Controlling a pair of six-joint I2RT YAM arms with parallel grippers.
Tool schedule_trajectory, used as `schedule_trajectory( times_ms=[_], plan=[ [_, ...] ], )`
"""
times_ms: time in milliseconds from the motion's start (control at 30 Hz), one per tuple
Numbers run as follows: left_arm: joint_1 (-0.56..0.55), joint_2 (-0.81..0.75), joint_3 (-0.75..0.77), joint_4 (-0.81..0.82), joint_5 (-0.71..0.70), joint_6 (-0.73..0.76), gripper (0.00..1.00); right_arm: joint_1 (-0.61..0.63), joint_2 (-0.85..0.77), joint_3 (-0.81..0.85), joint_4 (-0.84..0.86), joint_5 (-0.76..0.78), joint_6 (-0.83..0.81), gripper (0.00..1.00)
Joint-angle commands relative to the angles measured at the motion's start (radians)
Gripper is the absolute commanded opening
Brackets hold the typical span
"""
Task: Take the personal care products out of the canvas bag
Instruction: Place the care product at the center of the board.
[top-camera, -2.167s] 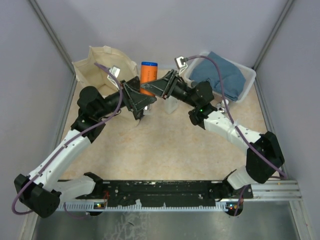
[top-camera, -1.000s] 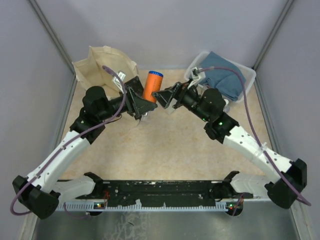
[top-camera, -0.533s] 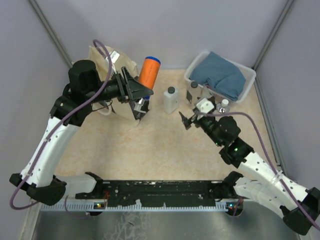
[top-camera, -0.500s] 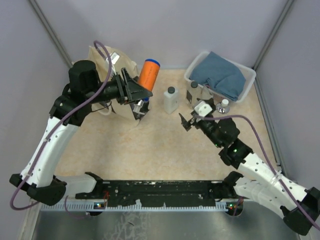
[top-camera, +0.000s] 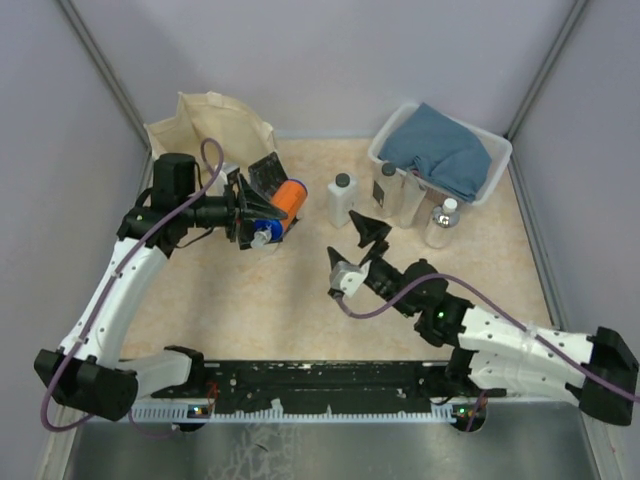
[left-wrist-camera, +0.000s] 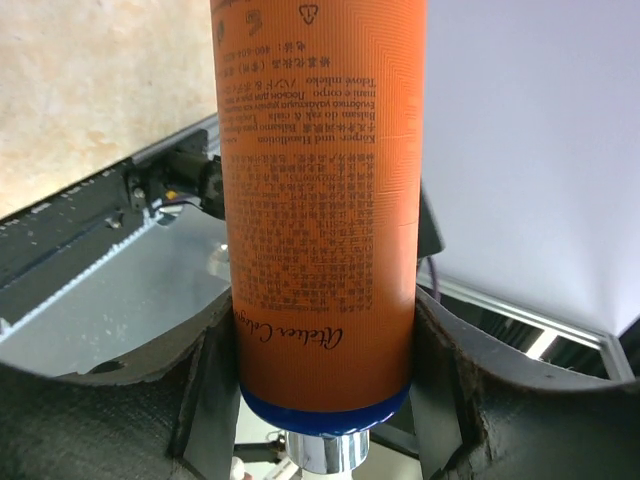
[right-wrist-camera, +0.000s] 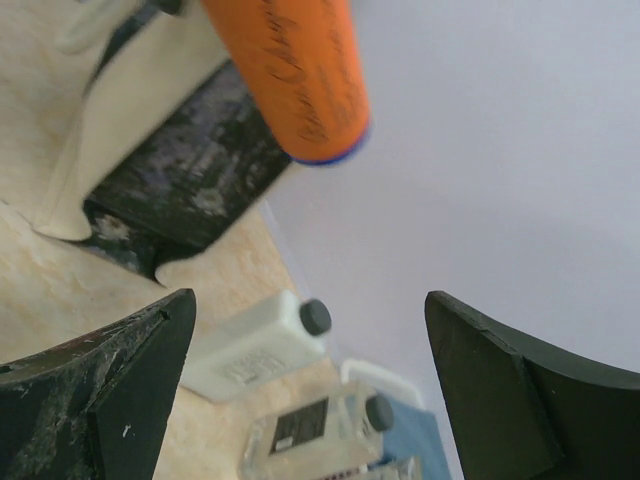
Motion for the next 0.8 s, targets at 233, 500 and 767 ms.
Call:
schedule_trajectory(
  times_ms=[233,500,767],
  plan=[
    [-0.004,-0.107,-0.072,0.219,0.129,-0.162,0.00,0.109,0.294,0.084,0.311,-0.031,-0.163,0.93],
    [-0.004,-0.164,-0.174,0.193,0.126,-0.131,0.00,0.110,0.357,0.175,0.324,-0.060,-0.227,0.93],
    [-0.010,-0.164,-0.231,0.241,0.125,-0.135,0.00,0.109,0.374,0.194,0.327,-0.090,-0.226,0.91]
  ],
)
